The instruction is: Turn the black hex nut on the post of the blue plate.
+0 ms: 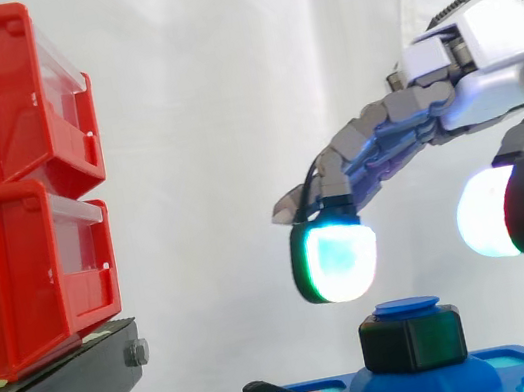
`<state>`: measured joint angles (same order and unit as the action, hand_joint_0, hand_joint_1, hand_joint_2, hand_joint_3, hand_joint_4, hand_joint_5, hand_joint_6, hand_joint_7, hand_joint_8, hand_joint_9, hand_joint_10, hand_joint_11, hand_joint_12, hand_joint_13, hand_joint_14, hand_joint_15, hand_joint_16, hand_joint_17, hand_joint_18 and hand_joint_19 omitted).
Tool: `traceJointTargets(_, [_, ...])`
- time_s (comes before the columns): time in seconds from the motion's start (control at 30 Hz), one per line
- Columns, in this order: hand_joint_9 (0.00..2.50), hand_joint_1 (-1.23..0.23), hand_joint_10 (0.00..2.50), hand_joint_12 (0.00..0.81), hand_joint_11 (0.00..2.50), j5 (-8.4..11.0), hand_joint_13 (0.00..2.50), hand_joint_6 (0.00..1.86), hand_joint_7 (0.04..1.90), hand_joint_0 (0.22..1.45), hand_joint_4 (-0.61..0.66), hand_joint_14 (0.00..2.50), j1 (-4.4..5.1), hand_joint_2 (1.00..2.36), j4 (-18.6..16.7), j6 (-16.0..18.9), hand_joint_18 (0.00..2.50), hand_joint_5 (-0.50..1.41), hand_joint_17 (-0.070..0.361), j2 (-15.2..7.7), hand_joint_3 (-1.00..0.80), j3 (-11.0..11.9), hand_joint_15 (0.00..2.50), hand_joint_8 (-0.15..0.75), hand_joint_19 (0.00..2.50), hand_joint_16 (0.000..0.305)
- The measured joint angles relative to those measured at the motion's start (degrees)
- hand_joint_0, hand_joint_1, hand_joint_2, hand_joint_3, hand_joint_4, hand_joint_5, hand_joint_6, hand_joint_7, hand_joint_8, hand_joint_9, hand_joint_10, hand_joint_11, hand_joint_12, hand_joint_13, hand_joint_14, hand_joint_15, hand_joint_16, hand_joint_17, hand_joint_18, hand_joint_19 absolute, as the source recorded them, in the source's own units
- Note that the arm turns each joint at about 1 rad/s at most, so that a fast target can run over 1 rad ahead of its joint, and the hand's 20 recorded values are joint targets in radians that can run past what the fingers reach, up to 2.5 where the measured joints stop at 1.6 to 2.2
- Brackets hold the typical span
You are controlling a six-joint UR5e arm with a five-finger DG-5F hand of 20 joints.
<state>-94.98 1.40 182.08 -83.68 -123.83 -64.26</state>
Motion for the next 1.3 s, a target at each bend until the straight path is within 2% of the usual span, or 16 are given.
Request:
traceJointTargets(0.13, [0.21,-0.55,0.0,0.382,0.0,0.51,0.24,0.5,0.81,0.4,0.19,0.0,-0.05,1.0,2.49,0.32,0.01,-0.22,0.141,1.25,-0.5,-0.1,0.08,0.237,0.17,0.063])
traceJointTargets(0.27, [0.22,-0.55,0.0,0.382,0.0,0.72,0.24,0.5,0.81,0.4,0.19,0.0,-0.19,1.0,3.84,1.41,0.01,-0.22,0.141,3.23,-0.5,-1.42,0.08,0.238,0.17,0.063])
traceJointTargets(0.37, [0.22,-0.55,0.0,0.385,0.0,0.76,0.23,0.5,0.77,0.4,0.18,0.0,-0.07,1.0,3.8,2.34,0.01,-0.22,0.142,5.33,-0.5,-3.88,0.07,0.237,0.16,0.063])
traceJointTargets(0.43, [0.03,-0.5,0.0,0.372,0.0,1.0,0.05,0.5,0.73,0.4,0.14,0.0,-0.04,1.0,3.2,2.96,0.0,-0.23,0.143,6.69,-0.5,-5.69,0.05,0.199,0.17,0.063])
traceJointTargets(0.53, [0.0,-0.49,0.0,0.366,0.0,2.0,0.0,0.5,0.69,0.4,0.13,0.0,0.07,1.0,0.83,4.77,0.0,-0.24,0.143,9.34,-0.5,-9.11,0.04,0.184,0.12,0.064])
traceJointTargets(0.6, [0.0,-0.49,0.0,0.368,0.0,2.52,0.0,0.5,0.68,0.39,0.12,0.0,0.13,1.0,-1.35,6.96,0.0,-0.24,0.145,11.15,-0.5,-11.49,0.03,0.181,0.11,0.064])
traceJointTargets(0.7, [0.0,-0.48,0.0,0.367,0.0,2.72,0.0,0.5,0.67,0.39,0.11,0.0,0.16,1.0,-2.59,10.76,0.0,-0.25,0.146,12.11,-0.5,-12.76,0.03,0.175,0.1,0.065])
traceJointTargets(0.93, [0.0,-0.48,0.0,0.351,0.0,2.78,0.0,0.5,0.6,0.39,0.06,0.0,0.21,1.0,-2.98,19.66,0.0,-0.26,0.14,12.41,-0.5,-13.23,0.01,0.134,0.07,0.062])
traceJointTargets(1.2, [0.0,-0.44,0.0,0.348,0.0,2.96,0.0,0.5,0.58,0.39,0.05,0.0,0.31,1.0,-2.32,31.9,0.0,-0.27,0.138,12.41,-0.5,-13.25,0.01,0.123,0.06,0.061])
traceJointTargets(1.3, [0.0,-0.44,0.0,0.348,0.0,3.02,0.0,0.5,0.55,0.39,0.04,0.0,0.34,1.0,-2.4,34.22,0.0,-0.27,0.139,12.4,-0.5,-13.25,0.01,0.119,0.06,0.062])
